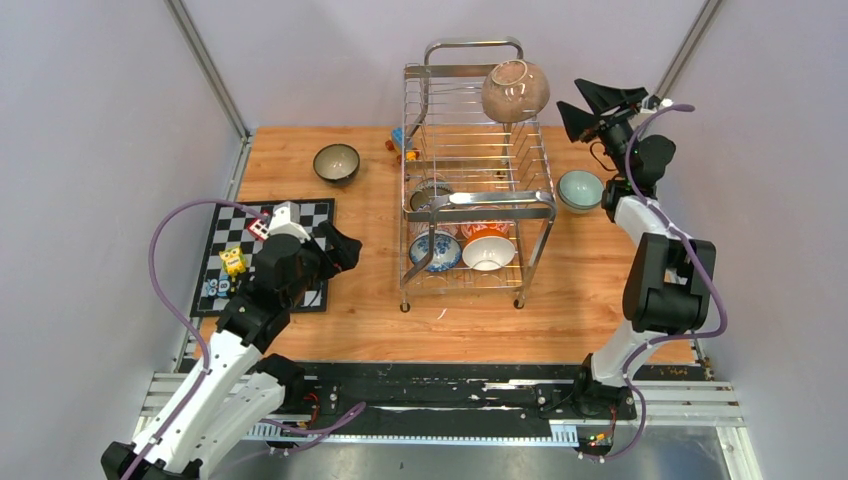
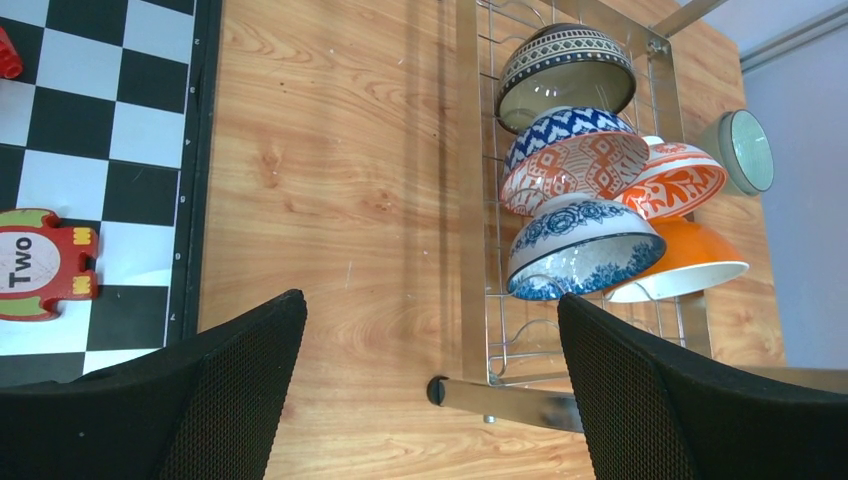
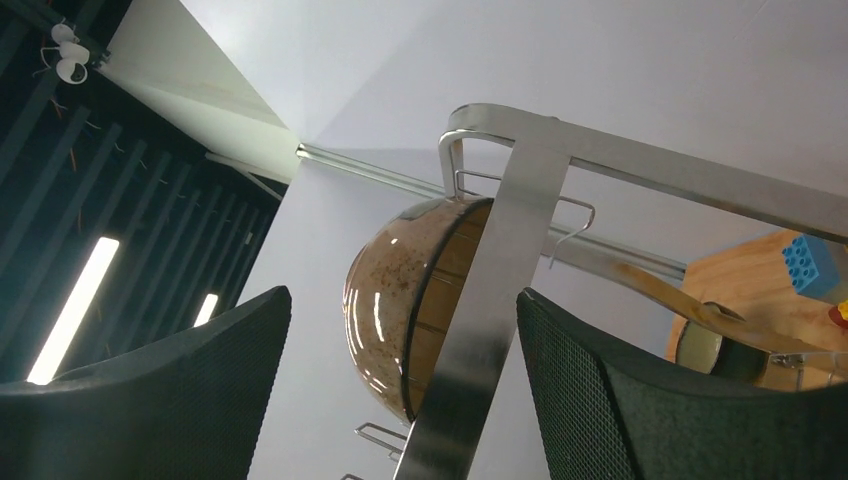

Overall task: Unload the bowls from the dish rack
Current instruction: Pick up the bowl from the dish rack.

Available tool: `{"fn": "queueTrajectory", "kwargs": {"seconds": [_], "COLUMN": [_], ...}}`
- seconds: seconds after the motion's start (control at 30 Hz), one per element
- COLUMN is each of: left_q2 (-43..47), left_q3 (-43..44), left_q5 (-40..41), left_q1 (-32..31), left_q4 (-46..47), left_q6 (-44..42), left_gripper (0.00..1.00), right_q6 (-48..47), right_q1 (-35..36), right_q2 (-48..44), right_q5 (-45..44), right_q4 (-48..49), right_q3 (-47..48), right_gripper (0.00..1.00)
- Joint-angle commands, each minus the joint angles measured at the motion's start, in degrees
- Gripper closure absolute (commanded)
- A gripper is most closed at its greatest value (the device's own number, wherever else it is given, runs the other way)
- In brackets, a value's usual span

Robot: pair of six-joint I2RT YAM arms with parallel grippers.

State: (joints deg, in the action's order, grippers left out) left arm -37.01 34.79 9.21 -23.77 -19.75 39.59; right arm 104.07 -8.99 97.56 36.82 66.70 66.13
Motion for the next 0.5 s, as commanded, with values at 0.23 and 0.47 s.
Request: {"fn": "queueTrajectory", "kwargs": {"seconds": [0.23,0.47], "left_q2": [1.32,2.18], "left_q3": [0.01,-1.22], "left_q5": [-0.17,0.01], "left_q1": [-0.22,-0.22], "left_q4": [-2.49,-2.31], "left_q6": [0.22,-0.09], "left_gripper": [0.04,0.04], "right_q6": [3.85,5.73], "right_q1": [3.57,4.94], "right_q2": [2.79,3.95], "right_q5": [4.91,4.31], "right_q4": [8.53,11.86], "right_q3": [3.03,2.87], "right_gripper": [0.2,0.26]}}
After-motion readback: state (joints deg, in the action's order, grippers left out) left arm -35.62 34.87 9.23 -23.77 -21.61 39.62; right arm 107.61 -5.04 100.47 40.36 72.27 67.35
